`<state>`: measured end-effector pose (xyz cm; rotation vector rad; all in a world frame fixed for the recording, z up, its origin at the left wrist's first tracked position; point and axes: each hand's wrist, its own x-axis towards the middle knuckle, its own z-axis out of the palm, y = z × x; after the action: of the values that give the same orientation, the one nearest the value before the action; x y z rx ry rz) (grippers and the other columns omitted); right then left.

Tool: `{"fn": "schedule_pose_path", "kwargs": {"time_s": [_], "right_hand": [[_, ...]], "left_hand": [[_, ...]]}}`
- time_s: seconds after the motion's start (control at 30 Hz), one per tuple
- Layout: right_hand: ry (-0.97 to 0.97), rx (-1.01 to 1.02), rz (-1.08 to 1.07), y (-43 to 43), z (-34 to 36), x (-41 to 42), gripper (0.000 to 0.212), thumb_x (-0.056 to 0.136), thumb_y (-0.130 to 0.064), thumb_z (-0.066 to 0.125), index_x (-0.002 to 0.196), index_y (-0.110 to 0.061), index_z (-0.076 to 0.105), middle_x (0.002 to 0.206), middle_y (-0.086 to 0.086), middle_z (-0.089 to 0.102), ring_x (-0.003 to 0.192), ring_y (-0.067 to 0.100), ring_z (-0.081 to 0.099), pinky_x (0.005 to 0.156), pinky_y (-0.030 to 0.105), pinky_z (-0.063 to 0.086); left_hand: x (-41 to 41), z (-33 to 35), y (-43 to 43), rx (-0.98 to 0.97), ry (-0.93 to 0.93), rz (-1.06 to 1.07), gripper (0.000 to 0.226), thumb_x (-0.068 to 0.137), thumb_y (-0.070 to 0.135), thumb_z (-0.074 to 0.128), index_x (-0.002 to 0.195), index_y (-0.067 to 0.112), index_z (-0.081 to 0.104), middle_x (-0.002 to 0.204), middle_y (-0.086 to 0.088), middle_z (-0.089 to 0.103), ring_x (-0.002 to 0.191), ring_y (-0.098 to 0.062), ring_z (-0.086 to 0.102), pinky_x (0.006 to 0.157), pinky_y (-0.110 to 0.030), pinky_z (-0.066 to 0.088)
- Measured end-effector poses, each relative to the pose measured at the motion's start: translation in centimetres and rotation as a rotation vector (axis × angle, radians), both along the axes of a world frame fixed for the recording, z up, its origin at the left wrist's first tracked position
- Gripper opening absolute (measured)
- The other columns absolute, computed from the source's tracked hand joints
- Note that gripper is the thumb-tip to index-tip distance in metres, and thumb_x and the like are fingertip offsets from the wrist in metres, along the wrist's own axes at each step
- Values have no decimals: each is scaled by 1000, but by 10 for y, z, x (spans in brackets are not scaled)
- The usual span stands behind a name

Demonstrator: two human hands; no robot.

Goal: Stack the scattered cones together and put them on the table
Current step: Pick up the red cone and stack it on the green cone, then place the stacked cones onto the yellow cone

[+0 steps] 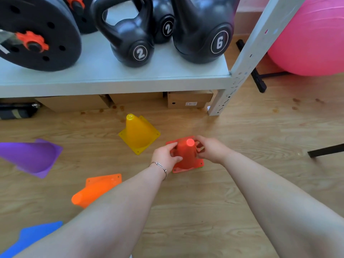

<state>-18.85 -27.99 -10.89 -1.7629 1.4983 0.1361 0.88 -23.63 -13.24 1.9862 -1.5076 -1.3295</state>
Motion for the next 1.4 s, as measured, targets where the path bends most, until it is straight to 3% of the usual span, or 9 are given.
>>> {"fn": "schedule_pose_path", "kwargs": {"time_s": [0.17,0.33,0.63,0.8,0.9,1.0,1.1,1.2,1.4], "right_hand": [[-42,10,-10,37,-7,-3,72,67,-36,85,130,-27,51,111,8,70,95,25,69,86,40,56],[-59,-35,-27,71,-19,-8,71,68,-38,84,129,-23,52,107,9,73,94,28,71,85,41,55],[9,-73,61,77,-17,-4,71,76,-40,79,136,-21,47,113,14,70,102,34,66,84,39,53],[246,-144,274,72,-1,2,51,89,-35,63,132,-17,41,108,16,61,98,39,62,71,40,45],[369,-320,388,70,10,1,32,96,-28,49,126,-15,46,111,13,61,102,36,60,62,37,38],[477,-520,465,66,21,1,27,82,-15,67,107,-13,58,91,9,66,87,33,64,59,35,41],[535,-617,409,54,26,3,42,56,-11,83,93,-10,64,75,8,64,72,32,63,56,36,49],[545,-656,367,40,34,14,44,60,-13,80,101,-8,64,84,9,64,79,34,62,61,38,51],[572,-648,411,9,46,54,50,65,-22,82,109,-10,62,91,8,65,84,32,62,65,39,49]], "left_hand": [[12,0,24,14,-30,-105,67,70,21,82,131,24,57,122,0,68,110,-13,64,102,-28,46],[13,5,43,6,-69,-216,66,72,21,80,133,23,55,126,-1,66,114,-14,63,102,-27,46],[12,4,55,-4,-136,-202,65,73,26,79,133,25,53,125,0,66,113,-17,63,99,-31,48],[13,7,50,1,-350,-391,66,84,22,64,144,21,35,136,-9,54,123,-30,53,100,-36,44],[18,17,48,-47,-567,-422,69,86,38,60,145,22,27,139,-7,48,126,-31,47,98,-41,42],[26,24,50,-203,-750,-407,70,84,49,59,141,21,31,136,-3,50,127,-26,44,98,-39,39],[35,26,51,-274,-804,-341,73,82,52,59,141,18,33,138,-3,49,132,-25,40,103,-39,35],[48,26,52,-259,-825,-266,79,80,54,61,143,15,32,147,-7,42,141,-27,31,112,-43,28],[82,36,46,-242,-895,-158,85,78,53,63,145,13,31,151,-11,37,143,-29,27,115,-47,26]]}}
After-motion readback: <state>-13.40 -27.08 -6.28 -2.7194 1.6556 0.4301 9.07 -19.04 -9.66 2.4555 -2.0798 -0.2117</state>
